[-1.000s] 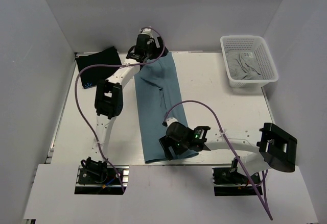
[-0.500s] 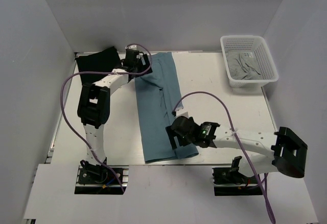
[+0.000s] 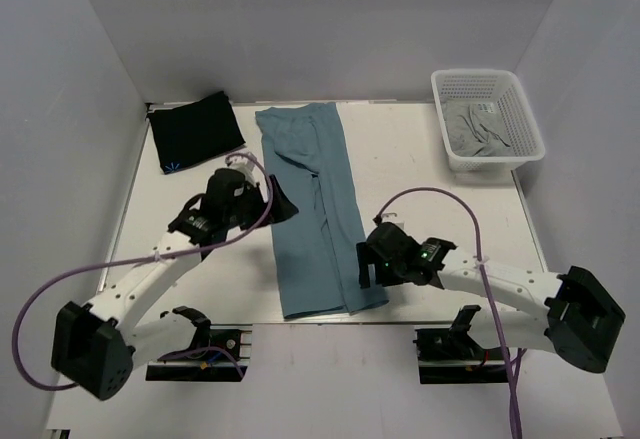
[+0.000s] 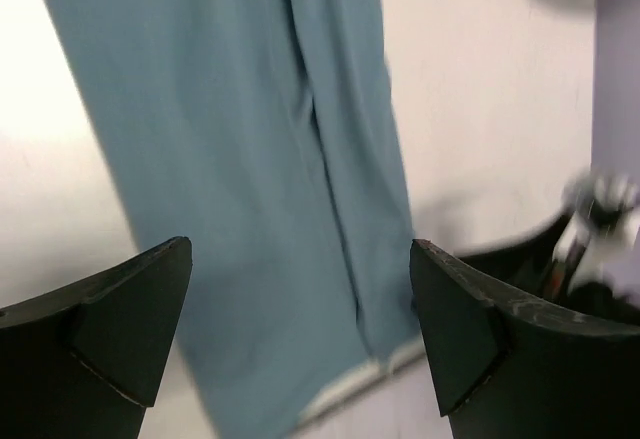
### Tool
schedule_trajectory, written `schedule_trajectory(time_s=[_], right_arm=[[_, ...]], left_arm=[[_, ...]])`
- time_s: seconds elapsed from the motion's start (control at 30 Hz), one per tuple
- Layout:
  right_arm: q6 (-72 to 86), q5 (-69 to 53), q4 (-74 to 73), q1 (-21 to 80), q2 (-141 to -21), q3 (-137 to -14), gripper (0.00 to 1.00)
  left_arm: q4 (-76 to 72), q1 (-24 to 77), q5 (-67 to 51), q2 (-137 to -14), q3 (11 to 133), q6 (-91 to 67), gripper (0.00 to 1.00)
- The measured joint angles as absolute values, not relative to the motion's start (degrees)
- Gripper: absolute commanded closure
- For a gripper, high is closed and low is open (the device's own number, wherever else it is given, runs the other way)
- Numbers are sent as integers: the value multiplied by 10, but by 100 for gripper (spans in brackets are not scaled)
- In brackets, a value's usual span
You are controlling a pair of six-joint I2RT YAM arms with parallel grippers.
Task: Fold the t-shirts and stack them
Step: Grab the bottom of the folded rectangular tshirt with both arms
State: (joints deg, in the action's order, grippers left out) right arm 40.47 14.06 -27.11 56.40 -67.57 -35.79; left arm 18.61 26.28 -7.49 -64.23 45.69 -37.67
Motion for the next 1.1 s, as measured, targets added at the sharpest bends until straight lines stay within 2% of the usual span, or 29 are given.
schedule_trajectory(time_s=[0.2, 0.4, 0.47, 0.63, 0.67, 0.8, 0.93, 1.0, 1.03, 1.07, 1.1], right_arm=[[416, 56, -278, 526, -618, -303, 16], [417, -32, -251, 518, -615, -274, 22], [419, -51, -234, 516, -615, -268, 28], [425, -100, -190, 515, -625, -254, 31], [426, -105, -185, 515, -627, -253, 38], [430, -116, -169, 514, -630, -246, 38], [431, -120, -159, 514, -638, -245, 45], [431, -123, -155, 514, -644, -245, 55], [430, -121, -152, 514, -648, -245, 58], [432, -121, -152, 514, -651, -244, 58], [434, -122, -150, 514, -655, -244, 64]], left_arm=[[319, 319, -130, -548, 377, -409, 0], [408, 373, -188, -527, 253, -453, 9], [432, 386, -196, -523, 236, -462, 12], [431, 413, -217, -519, 229, -486, 16], [426, 420, -221, -523, 229, -489, 16], [394, 442, -228, -551, 229, -501, 17], [369, 461, -230, -584, 230, -510, 25], [368, 468, -226, -602, 236, -511, 30], [370, 470, -221, -611, 239, -511, 33], [374, 472, -217, -621, 244, -510, 40], [380, 475, -209, -632, 249, -507, 43]])
